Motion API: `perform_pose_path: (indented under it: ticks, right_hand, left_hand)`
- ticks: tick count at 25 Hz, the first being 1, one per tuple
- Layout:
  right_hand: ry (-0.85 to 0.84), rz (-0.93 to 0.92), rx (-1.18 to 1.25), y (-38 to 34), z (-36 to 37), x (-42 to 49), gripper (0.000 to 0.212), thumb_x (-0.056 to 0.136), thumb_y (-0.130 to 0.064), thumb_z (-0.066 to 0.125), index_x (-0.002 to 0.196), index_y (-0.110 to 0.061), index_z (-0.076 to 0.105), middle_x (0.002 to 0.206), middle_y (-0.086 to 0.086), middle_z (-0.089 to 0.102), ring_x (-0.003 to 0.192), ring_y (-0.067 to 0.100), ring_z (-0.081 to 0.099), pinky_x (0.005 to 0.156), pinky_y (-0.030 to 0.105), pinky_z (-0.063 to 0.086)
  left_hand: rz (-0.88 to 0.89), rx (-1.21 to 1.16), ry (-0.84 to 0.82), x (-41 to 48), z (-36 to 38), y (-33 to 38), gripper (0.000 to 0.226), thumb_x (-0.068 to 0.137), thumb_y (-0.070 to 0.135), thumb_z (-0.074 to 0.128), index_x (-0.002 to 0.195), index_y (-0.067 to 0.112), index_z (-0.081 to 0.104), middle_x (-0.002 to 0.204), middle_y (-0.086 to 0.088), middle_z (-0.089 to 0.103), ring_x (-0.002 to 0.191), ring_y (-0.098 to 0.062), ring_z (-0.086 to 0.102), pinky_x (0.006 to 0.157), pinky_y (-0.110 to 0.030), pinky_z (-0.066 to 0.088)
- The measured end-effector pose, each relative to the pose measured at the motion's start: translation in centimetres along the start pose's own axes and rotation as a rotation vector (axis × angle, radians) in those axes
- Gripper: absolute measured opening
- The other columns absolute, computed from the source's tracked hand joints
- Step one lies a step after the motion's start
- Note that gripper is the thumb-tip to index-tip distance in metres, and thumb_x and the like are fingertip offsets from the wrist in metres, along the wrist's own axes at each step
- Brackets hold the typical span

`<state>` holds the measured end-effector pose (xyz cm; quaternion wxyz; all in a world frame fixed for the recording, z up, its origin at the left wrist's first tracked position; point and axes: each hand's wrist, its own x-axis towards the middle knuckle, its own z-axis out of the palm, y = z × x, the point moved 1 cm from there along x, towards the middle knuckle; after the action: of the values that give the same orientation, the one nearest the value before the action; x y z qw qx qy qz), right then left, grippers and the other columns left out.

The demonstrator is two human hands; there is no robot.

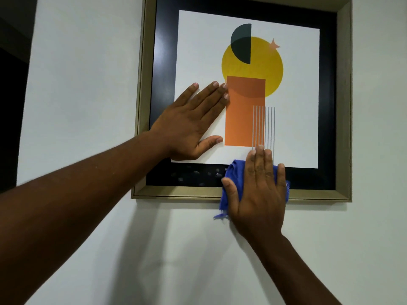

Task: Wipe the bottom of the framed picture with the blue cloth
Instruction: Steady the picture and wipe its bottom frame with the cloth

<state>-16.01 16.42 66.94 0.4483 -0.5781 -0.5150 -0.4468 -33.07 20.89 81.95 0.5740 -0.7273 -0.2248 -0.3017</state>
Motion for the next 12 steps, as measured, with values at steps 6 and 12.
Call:
perform_pose_path:
  ticks: [6, 12]
  right_hand:
    - [-0.042, -0.117, 0.002, -2.6, 0.2, -0.5, 0.084, 0.094, -0.067, 0.016, 0.151, -0.005, 0.016, 0.160, 0.012, 0.017, 0.150, 0.025, 0.009, 0.122, 0.045, 0.008]
    - [-0.064, -0.099, 0.043, -5.2, 0.0, 0.5, 0.090, 0.091, -0.071, 0.013, 0.151, -0.004, 0.014, 0.161, 0.014, 0.012, 0.150, 0.025, 0.005, 0.122, 0.044, 0.002]
  left_hand:
    - [0.000, -0.020, 0.009, -0.2, -0.2, -1.3, 0.086, 0.091, 0.065, 0.017, 0.153, 0.009, -0.002, 0.165, -0.012, 0.000, 0.152, -0.026, -0.002, 0.125, -0.047, 0.009]
    - [-0.021, -0.034, 0.010, -0.3, -0.1, -1.3, 0.087, 0.090, 0.065, 0.018, 0.153, 0.008, -0.001, 0.165, -0.012, 0.001, 0.152, -0.026, -0.001, 0.125, -0.047, 0.008]
